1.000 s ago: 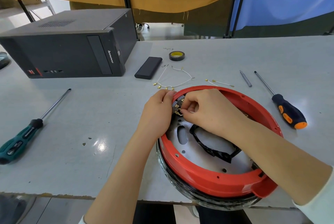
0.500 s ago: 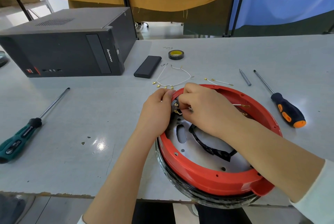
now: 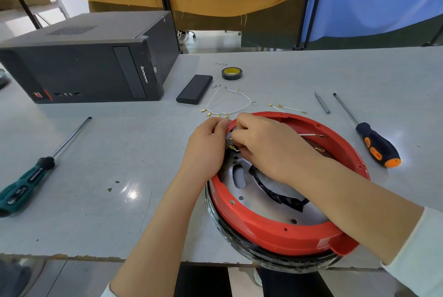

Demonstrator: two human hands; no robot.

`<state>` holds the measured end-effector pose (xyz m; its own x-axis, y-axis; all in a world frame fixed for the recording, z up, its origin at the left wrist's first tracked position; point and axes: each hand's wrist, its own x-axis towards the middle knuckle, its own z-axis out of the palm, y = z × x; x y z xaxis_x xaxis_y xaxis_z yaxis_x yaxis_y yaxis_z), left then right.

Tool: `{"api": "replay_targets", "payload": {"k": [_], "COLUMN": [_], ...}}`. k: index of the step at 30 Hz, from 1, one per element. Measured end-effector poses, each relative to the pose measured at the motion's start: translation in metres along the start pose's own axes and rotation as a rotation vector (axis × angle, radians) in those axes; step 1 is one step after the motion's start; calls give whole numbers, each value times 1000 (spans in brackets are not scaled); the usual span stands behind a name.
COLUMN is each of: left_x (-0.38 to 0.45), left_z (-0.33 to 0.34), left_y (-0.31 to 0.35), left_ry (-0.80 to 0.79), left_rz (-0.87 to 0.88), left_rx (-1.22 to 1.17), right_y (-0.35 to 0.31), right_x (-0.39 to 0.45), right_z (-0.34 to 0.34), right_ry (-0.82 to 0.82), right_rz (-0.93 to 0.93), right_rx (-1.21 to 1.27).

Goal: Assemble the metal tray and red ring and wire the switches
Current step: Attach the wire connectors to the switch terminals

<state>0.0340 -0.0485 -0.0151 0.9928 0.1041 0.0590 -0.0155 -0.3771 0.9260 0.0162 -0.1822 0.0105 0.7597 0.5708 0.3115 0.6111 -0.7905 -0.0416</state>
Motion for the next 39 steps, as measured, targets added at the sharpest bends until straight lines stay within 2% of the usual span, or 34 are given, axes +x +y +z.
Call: {"api": "replay_targets", "payload": {"k": [12, 16, 30, 39], "left_x": [2, 0, 1, -3], "left_z": [0, -1, -2, -3], "left_y": [-1, 0, -4, -3], "left_ry": [9, 14, 78, 85], "left_rz": [8, -4, 35, 47], "left_rx": [15, 16, 137, 108], "right_y": [2, 3, 1, -2], "right_x": [3, 5, 8, 6], "right_z": [9, 9, 12, 10], "right_ry": [72, 30, 48, 18], "right_rz": [350, 453, 319, 365], "right_rx": [415, 492, 376, 282]}}
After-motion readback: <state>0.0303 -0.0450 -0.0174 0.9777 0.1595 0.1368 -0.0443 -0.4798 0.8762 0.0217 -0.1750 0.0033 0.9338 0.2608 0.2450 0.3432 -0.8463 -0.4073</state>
